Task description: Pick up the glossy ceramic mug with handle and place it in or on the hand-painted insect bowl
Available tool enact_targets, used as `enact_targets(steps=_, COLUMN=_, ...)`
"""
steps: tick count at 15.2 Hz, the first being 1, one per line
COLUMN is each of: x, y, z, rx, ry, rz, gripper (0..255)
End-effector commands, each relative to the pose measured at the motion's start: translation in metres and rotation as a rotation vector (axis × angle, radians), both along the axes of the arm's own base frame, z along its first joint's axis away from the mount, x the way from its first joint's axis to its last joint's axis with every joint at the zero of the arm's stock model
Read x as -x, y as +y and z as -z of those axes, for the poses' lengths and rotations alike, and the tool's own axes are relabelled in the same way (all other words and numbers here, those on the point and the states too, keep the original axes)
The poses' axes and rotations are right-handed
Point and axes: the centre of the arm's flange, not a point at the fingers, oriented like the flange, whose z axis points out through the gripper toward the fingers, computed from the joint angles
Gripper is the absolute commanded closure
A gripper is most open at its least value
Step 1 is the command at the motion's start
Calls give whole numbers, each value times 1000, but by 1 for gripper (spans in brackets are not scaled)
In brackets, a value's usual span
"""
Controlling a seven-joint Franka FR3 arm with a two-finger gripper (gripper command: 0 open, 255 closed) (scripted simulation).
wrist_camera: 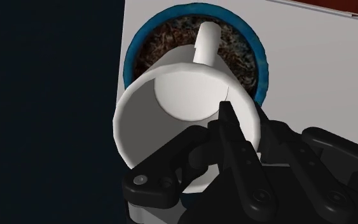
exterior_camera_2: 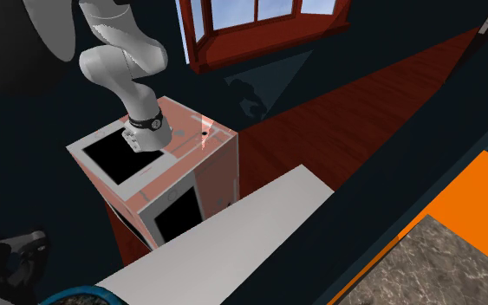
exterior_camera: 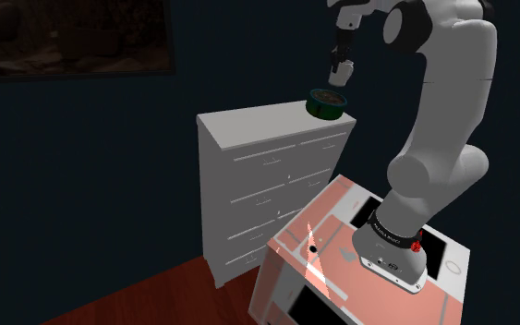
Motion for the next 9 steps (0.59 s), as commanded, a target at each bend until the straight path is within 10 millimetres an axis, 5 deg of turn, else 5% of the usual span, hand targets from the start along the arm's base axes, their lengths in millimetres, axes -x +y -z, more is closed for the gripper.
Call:
enact_targets(steps=1, x=-1, y=2, z=11, rx=0, ry=-1, rz=0, gripper=255)
enact_targets(steps=9, x=-1, y=2, z=54, rx=0, ry=-1, rz=0, gripper=255)
